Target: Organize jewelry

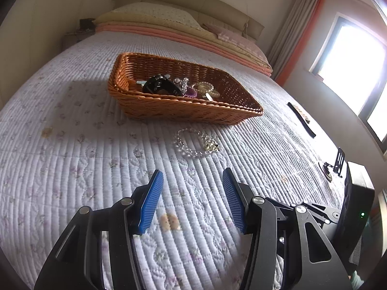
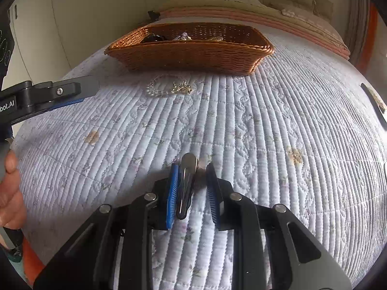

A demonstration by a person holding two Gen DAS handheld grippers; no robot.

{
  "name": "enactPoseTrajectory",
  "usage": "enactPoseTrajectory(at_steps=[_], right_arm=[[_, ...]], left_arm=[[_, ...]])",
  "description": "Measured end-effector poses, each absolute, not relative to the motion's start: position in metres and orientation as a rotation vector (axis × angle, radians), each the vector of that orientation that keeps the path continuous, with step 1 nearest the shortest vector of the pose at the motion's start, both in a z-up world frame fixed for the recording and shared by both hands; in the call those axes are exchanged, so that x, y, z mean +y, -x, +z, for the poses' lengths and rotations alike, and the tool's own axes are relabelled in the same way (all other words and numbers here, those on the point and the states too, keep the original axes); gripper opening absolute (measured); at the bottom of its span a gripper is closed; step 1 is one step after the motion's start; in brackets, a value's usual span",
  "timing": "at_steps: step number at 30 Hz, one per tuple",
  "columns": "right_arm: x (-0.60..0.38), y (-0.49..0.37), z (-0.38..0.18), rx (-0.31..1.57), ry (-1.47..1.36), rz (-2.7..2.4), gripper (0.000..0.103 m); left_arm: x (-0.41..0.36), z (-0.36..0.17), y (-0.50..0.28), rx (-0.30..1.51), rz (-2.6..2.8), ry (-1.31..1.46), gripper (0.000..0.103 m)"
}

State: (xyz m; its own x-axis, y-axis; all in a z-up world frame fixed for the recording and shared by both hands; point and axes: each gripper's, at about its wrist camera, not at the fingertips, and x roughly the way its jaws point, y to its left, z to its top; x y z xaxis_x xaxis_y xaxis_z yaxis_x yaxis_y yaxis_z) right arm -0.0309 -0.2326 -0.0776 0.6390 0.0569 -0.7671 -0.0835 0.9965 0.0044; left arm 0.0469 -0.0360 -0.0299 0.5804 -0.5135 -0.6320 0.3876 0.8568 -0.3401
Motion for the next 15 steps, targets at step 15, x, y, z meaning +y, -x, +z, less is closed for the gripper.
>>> enactPoseTrajectory(at_steps=[15], right_arm=[[-0.273,-0.032,-0.075,0.860,-0.070,0.077,0.021]], left_arm=[[-0.094,-0.061,-0.137,0.913,-0.442,0.038,0.037]])
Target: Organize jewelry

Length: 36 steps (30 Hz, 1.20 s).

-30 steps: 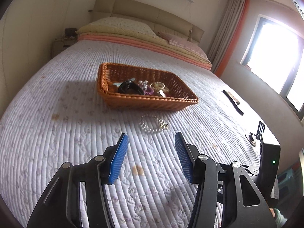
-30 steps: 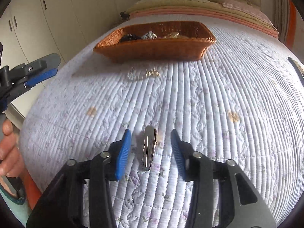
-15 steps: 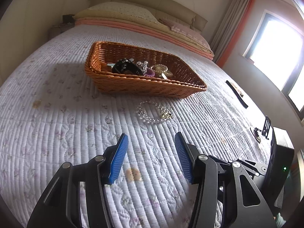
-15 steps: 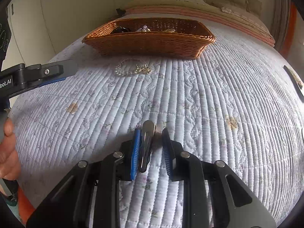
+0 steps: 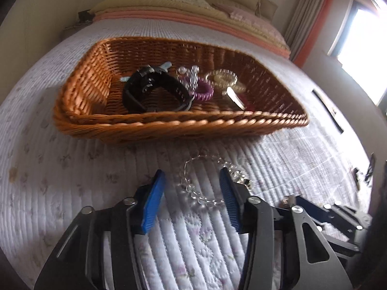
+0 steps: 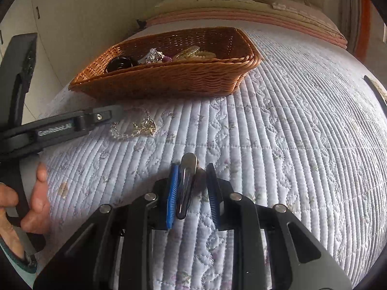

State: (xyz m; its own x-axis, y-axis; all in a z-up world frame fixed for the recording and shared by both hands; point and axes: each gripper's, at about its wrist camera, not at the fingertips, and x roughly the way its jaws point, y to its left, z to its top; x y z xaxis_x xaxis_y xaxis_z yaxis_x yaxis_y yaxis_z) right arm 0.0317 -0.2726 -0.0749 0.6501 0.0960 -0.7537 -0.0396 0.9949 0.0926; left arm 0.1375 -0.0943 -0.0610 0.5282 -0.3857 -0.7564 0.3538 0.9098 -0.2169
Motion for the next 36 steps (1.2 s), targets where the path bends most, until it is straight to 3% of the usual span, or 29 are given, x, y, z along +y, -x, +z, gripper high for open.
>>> enactPoseTrajectory(at_steps=[2,5,22,23,24,26,32,36], right_arm=[[-0.273,-0.031,-0.075,0.853,-0.075,0.085,0.021],[-0.274,-0.030,-0.075,0.846,-0.082,0.092,0.021],[-0.263,-0.024,-0.071,0.814,-0.039,0.088,0.020],[-0.262,-0.024,-0.071,0.818,-0.032,0.085,0.020],[-0.262,-0.025,-0.073,0.823,-0.033,0.086,0.020],[-0.266,-0.026,-0.074,0.830,-0.049,0.088,0.020],[-0.272,-0.029,-0.076,0.839,-0.080,0.105,0.020],[-0.275,-0.030,-0.077,0.839,-0.095,0.116,0.020]], left_arm=[[-0.102,-0.065,-0.136,0.912,-0.398,-0.029,0.031],[-0.107,-0.063,-0.129,0.891,-0.341,-0.118,0.006],[-0.035,-0.058,-0.079,0.883,-0.330,-0.030,0.007],[-0.037,-0.057,-0.078,0.876,-0.326,-0.043,0.009],[-0.038,-0.055,-0.077,0.866,-0.327,-0.049,0.020],[-0.041,-0.050,-0.073,0.822,-0.321,-0.055,0.033],[-0.070,-0.036,-0.066,0.724,-0.415,-0.070,0.033],[-0.104,-0.049,-0.089,0.775,-0.495,-0.176,0.014]])
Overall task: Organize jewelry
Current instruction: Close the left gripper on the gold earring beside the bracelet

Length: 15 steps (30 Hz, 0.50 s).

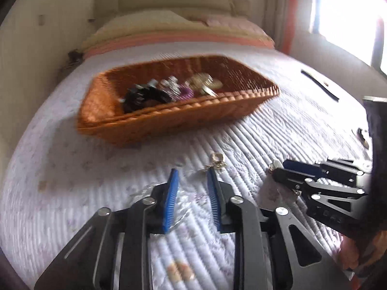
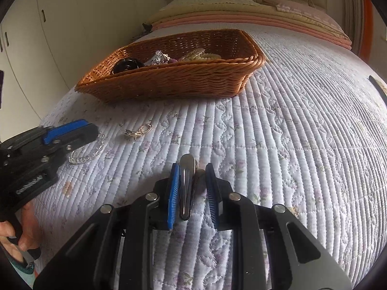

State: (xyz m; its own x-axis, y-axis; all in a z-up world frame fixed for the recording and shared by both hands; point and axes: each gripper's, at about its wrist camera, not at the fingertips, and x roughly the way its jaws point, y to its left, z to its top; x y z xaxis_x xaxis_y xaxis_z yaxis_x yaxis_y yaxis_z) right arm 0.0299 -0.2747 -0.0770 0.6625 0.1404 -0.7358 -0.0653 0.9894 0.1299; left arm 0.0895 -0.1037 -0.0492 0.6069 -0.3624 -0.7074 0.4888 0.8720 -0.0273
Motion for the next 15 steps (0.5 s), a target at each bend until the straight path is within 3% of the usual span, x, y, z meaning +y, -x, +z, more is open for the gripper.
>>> enactPoseTrajectory(at_steps=[10,13,15], right_arm=[[-0.280,-0.031,-0.078,0.836,-0.115,0.140,0.020],[-0.281,-0.030,-0.079,0.835,-0.122,0.145,0.020],[-0.282,-0.030,-0.079,0.834,-0.124,0.147,0.020]], left_arm=[[-0.138,-0.067,-0.102,0.819,-0.619,-0.309,0.012],[-0.140,-0.068,-0.104,0.818,-0.633,-0.319,0.009],[-0.143,-0.068,-0.102,0.811,-0.640,-0.317,0.000]])
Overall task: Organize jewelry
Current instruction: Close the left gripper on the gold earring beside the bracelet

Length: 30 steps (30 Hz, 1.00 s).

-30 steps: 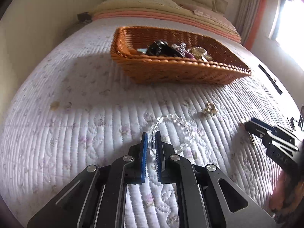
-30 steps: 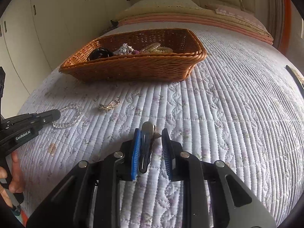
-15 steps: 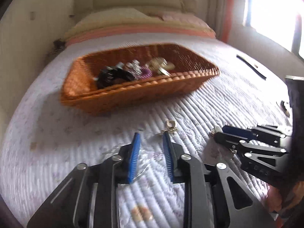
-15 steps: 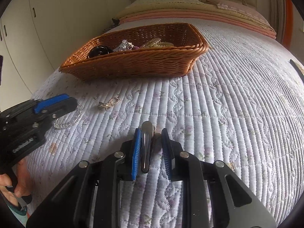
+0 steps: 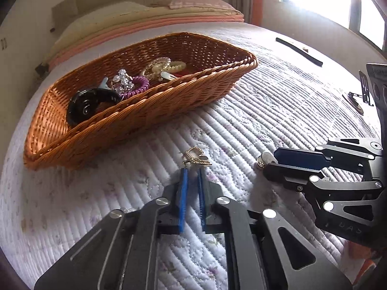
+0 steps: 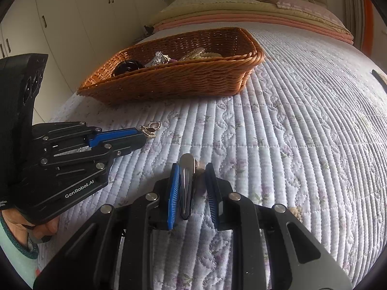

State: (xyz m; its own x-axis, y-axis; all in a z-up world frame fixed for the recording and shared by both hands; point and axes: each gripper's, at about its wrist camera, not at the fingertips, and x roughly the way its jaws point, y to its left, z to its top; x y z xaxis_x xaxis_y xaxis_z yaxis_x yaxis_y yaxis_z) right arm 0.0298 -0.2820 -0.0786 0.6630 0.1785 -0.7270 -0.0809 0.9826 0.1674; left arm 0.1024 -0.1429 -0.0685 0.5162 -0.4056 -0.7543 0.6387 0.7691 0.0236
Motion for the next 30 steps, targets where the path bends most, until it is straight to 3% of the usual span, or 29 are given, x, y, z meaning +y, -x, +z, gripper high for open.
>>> enactPoseTrajectory(at_steps=[8,11,21,22,26,29,30], right_arm=[[-0.288,-0.028,-0.078,0.833,-0.137,0.161,0.020],[-0.288,-0.028,-0.078,0.832,-0.137,0.161,0.020],[-0.291,-0.026,-0.078,0.830,-0.159,0.172,0.020],[-0.291,-0.026,-0.078,0.829,-0.161,0.173,0.020],[-0.293,-0.025,-0.078,0.829,-0.163,0.176,0.020],[-0.294,-0.025,-0.078,0.829,-0.167,0.177,0.020],[-0.295,-0.024,-0.078,0.829,-0.168,0.178,0.020]], left_arm=[[-0.129,-0.059,-0.095,0.818,-0.703,-0.183,0.001],[-0.136,-0.059,-0.104,0.830,-0.691,-0.181,0.010],[-0.156,-0.067,-0.113,0.861,-0.644,-0.226,0.010],[-0.154,-0.066,-0.114,0.860,-0.634,-0.218,0.012],[-0.154,-0.065,-0.115,0.849,-0.612,-0.223,0.044],[-0.159,-0.066,-0.117,0.846,-0.613,-0.242,0.044],[-0.160,-0.066,-0.118,0.848,-0.611,-0.246,0.038]])
